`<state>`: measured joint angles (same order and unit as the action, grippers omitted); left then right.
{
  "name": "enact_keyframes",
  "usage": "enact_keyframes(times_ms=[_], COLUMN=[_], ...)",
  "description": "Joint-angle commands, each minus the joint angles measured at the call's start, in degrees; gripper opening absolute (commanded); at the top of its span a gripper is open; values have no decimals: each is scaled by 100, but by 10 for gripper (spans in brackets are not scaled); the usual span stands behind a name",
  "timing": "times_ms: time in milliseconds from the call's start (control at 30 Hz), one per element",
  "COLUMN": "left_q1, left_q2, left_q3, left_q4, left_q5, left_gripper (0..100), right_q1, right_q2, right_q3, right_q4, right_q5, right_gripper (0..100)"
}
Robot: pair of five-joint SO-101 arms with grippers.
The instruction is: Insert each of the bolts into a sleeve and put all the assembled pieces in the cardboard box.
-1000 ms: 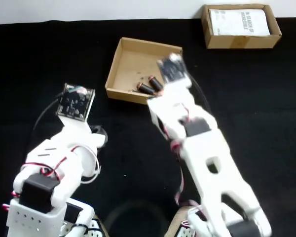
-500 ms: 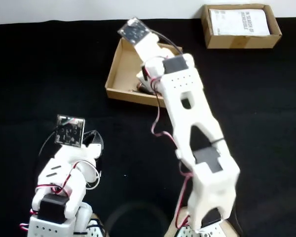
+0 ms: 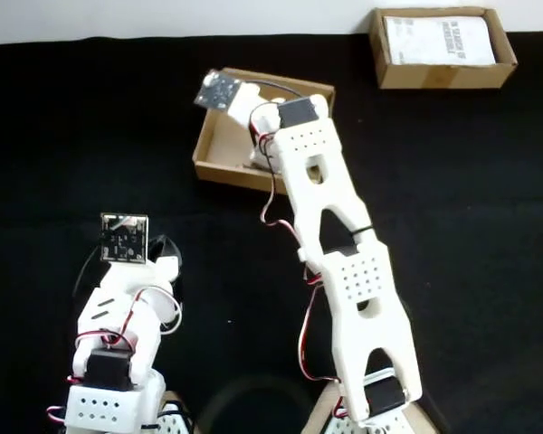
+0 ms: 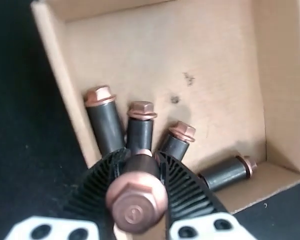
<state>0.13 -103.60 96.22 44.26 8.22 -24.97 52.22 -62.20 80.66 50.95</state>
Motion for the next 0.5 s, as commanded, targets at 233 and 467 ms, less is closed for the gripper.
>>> enact_keyframes(times_ms=[233,467], left_q1=[-4,40], left_q2=[-57,-66], left_q3=[92,92], left_q4=[26,141], left_q5=[-35,-44], left_gripper=[8,8], right_q1=[-127,-409], right_q2=[532,1007], right_q3=[-347,-391], right_q4=[356,365], right_q5=[642,897], right_gripper=[7,7])
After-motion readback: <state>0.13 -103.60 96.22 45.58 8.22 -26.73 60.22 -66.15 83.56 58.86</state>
